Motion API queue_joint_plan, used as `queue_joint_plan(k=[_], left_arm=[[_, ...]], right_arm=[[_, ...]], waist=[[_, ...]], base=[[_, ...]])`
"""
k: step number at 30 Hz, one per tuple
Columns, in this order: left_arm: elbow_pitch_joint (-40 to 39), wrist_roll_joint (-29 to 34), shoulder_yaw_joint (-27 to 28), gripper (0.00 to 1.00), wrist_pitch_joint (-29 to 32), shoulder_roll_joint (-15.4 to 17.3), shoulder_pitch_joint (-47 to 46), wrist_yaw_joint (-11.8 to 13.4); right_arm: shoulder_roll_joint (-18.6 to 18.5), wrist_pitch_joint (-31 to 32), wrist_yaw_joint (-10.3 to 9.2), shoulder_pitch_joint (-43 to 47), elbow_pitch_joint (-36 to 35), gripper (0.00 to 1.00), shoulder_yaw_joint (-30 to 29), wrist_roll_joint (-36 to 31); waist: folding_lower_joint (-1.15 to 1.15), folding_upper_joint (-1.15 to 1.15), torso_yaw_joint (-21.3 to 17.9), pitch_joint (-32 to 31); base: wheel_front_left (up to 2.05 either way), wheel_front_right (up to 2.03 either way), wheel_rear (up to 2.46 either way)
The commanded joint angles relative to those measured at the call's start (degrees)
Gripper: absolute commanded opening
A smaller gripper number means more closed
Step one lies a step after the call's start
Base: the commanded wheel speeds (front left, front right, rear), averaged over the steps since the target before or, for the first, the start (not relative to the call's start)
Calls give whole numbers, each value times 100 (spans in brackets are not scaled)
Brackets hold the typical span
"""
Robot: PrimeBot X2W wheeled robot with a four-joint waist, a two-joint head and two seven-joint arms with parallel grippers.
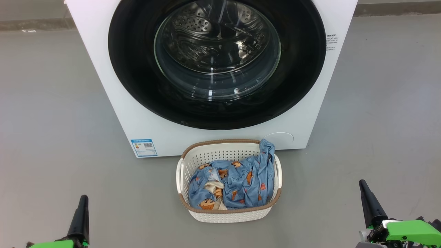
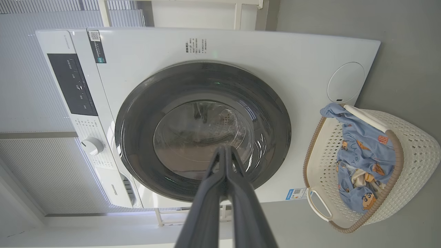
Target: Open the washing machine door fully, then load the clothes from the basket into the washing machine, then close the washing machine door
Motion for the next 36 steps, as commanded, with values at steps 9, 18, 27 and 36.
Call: queue_joint_plan(k=[9,18,27,36], left_arm=[[-116,-23,169,0,50,61,-247,-61],[-116,-23,169,0,50,61,-247,-61],[-116,-23,169,0,50,61,-247,-61],[-116,-23,169,0,50,61,-247,-61]], right_arm=[[-18,50,92,-258,-140,0,133,24],[-18,50,92,-258,-140,0,133,24],[-18,50,92,-258,-140,0,133,24],[-18,50,92,-258,-140,0,133,24]], waist=[[0,0,0,0],[0,0,0,0],[0,0,0,0],[0,0,0,0]], base=[[0,0,0],[0,0,0],[0,0,0],[0,0,0]])
